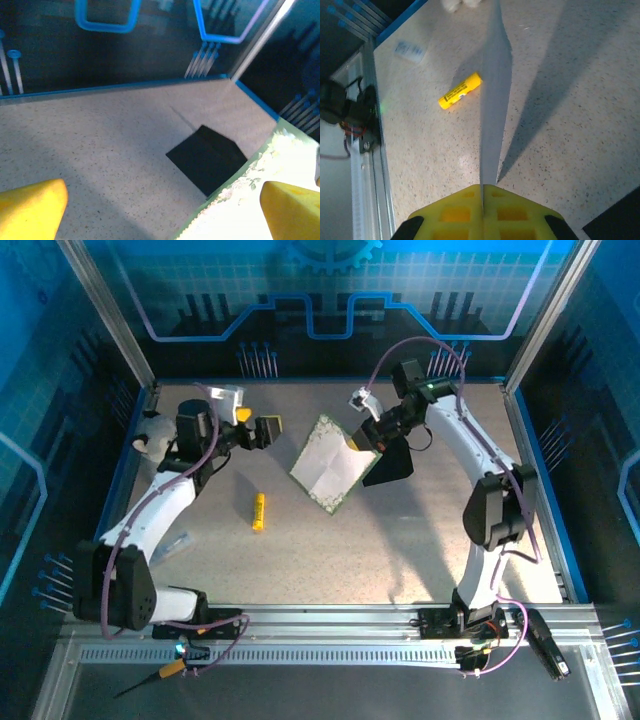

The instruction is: Place the letter into the envelope and seal it

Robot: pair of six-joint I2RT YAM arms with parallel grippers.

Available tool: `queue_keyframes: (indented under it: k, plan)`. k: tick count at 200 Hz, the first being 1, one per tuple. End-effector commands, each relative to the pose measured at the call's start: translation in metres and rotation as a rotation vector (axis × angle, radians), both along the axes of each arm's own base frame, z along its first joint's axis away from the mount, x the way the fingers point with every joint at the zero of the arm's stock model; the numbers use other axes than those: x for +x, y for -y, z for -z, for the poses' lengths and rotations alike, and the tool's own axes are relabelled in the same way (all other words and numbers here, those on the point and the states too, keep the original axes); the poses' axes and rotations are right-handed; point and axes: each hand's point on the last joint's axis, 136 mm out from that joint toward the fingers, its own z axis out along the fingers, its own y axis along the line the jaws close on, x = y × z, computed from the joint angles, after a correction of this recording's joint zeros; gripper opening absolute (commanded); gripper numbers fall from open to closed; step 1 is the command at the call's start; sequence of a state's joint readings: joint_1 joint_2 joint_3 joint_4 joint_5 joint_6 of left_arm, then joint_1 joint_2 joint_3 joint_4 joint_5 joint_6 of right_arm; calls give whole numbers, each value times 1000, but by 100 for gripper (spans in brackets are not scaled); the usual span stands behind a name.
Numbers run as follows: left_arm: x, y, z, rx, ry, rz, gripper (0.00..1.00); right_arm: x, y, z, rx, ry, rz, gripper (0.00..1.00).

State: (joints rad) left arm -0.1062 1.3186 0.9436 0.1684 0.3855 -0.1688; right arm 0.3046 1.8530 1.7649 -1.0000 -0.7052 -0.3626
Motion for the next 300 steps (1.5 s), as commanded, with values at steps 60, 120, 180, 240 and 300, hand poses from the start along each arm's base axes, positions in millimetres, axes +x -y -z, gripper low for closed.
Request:
queue_keyframes:
  k: [60,120,180,240,300]
  plan:
    - [-48,-13,13,-420,-269,-182,99,-19,8,-68,71,-85,379,0]
    - [-62,28,29,-503,-228,127,99,-48,2,-119,207,-165,393,0]
    - [-55,57,29,-721,-199,427,99,-56,-7,-151,341,-192,368,0]
    - [-49,73,38,-713,-242,482,100,-49,-12,-163,397,-192,365,0]
    - [-53,87,34,-702,-246,533,99,-36,-18,-167,445,-191,369,0]
